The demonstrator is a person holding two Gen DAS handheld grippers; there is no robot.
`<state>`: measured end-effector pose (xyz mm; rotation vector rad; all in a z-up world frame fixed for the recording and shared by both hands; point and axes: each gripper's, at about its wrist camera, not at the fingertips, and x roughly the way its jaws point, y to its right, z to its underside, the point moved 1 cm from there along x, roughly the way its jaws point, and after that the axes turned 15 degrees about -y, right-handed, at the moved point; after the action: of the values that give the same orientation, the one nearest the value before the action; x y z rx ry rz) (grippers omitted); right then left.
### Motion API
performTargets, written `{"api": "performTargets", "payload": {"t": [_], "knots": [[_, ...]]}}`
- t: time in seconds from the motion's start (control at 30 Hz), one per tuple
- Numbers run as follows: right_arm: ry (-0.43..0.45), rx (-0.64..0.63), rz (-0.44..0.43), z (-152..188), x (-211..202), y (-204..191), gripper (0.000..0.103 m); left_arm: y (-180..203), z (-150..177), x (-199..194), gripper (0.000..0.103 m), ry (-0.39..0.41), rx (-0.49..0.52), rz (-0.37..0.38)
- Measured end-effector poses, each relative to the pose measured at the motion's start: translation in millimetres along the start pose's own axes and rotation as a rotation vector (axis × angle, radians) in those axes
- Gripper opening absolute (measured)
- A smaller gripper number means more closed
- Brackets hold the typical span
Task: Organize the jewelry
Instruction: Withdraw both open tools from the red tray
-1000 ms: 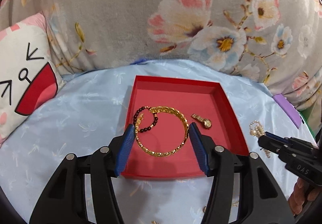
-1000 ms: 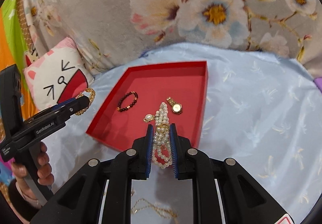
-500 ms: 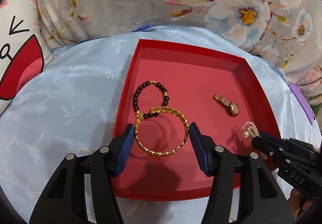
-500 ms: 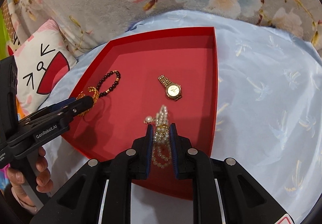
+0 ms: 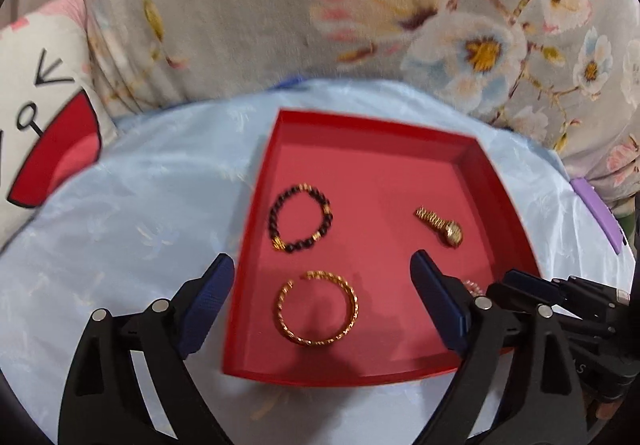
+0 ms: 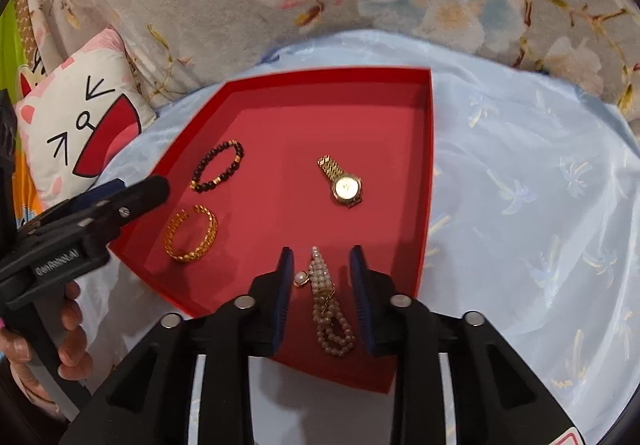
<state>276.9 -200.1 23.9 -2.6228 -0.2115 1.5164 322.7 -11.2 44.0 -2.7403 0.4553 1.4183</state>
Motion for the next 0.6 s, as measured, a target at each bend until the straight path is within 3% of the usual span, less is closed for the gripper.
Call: {"api": "performTargets", "payload": {"t": [0.13, 0.33, 0.6], "knots": [[0.057, -0.020, -0.011, 11, -37, -1, 0.039, -10, 5, -38, 0.091, 0.042, -0.017, 0.021], [0.094, -0.027, -0.032, 49, -81, 4, 0.044, -26, 37, -83, 0.093, 0.069, -0.043, 0.029], [0.071, -0.013, -0.041, 112, -101, 10, 0.047, -34, 97, -89, 0.094, 0.001, -0.052, 0.005]]}}
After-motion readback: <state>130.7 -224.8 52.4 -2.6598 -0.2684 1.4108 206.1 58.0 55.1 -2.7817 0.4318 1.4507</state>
